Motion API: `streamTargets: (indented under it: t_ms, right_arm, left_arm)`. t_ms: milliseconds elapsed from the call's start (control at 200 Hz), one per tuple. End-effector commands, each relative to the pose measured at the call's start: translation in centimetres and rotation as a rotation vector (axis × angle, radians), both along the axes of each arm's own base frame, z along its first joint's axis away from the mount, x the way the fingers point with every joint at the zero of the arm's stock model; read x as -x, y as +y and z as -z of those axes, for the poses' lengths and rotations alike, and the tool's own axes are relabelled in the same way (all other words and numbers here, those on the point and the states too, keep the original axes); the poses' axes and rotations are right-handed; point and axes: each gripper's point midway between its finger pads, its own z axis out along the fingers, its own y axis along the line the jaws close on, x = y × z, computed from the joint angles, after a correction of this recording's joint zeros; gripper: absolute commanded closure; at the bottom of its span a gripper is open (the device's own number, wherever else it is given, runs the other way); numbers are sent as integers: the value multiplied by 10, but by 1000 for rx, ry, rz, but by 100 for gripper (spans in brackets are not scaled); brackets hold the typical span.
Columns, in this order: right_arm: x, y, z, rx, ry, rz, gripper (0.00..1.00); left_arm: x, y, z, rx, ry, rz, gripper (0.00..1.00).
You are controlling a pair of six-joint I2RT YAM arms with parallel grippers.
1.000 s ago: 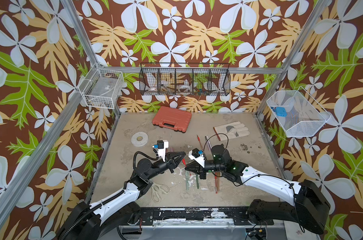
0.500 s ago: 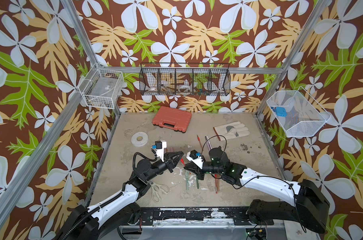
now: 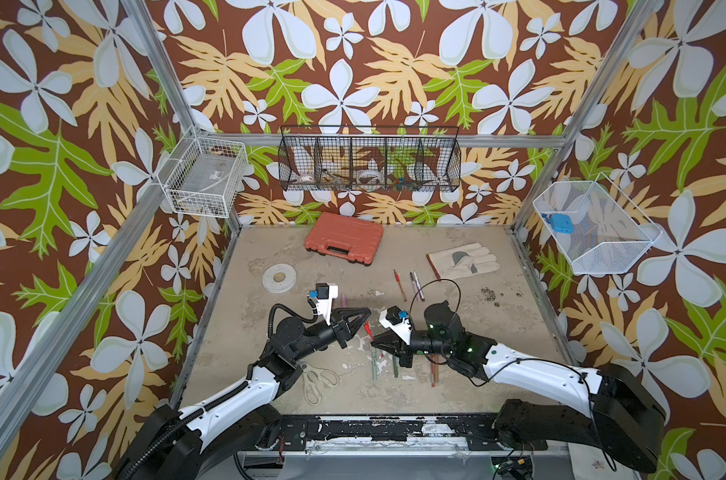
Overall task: Open the pen caps
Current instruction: 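Draw the left gripper with the red cap away from the right gripper, then lower the red cap with the left gripper beside the other removed caps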
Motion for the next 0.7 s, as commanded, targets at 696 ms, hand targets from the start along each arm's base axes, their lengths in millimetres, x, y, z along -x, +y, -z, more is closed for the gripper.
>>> streamTargets:
  t_ms: [696]
  right_arm:
    - [-11,-42,-29,-62,-150,216,100]
  left_arm:
    - [-53,43,17,-92,119,-384,100]
